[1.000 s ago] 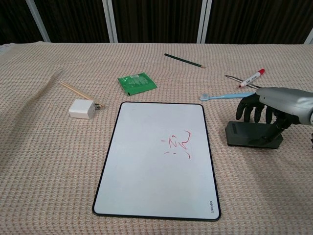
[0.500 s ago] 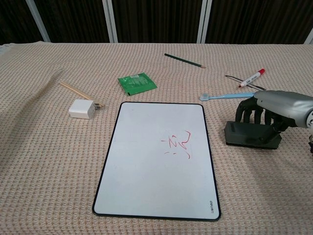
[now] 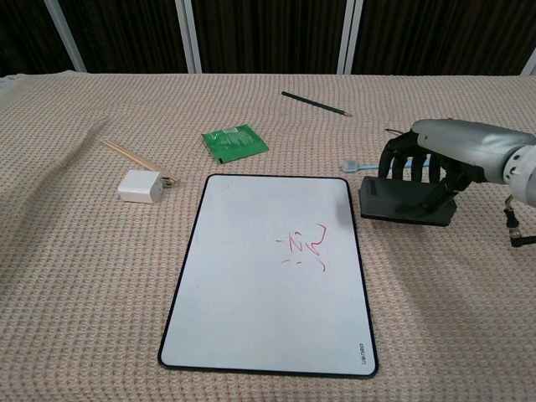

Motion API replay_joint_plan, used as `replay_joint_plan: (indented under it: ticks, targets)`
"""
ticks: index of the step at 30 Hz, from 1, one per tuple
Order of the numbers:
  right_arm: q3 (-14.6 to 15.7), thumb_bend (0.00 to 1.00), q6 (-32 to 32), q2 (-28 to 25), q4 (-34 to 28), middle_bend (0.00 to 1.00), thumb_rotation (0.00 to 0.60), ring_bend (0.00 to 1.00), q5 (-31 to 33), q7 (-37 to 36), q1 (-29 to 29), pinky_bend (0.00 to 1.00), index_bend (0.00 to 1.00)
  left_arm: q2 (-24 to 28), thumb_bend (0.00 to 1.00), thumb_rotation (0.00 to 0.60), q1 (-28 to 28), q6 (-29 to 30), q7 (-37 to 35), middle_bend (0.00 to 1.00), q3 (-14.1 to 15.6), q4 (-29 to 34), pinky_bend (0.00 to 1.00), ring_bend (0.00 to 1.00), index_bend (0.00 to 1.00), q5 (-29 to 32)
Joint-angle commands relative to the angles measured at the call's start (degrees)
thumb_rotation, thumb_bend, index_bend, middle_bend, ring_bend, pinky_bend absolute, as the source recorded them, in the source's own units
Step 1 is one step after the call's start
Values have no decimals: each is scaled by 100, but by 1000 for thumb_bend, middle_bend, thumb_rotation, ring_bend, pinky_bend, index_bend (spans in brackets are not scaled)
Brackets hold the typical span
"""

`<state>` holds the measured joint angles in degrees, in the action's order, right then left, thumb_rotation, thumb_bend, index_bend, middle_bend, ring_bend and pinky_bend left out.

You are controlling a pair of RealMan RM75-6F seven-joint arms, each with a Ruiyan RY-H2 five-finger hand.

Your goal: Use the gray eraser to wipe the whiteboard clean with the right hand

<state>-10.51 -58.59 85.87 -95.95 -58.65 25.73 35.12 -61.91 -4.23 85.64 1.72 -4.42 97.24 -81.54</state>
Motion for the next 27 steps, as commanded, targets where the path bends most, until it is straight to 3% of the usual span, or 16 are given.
replay_joint_plan:
  ticks: [1,13,21,27]
  targets:
    - [-126,406,84,104,-9,495,600,465,22,30,160,506,449,1,462,600,0,1,3,9,-3,3,0,0,130,4]
    - [-339,406,145,1114,578,496,600,466,250,382,741,506,454,14,462,600,1,-5,-9,9,-8,-8,0,0,130,16]
    - [-349,406,-83,1906,1313,500,600,468,283,847,1059,506,458,25,461,600,0,-8,-32,9,-10,-16,0,0,130,13]
    - [-273,405,-104,2127,1592,502,600,468,321,983,1119,507,463,38,461,600,1,-2,-57,9,-14,-18,0,0,130,7]
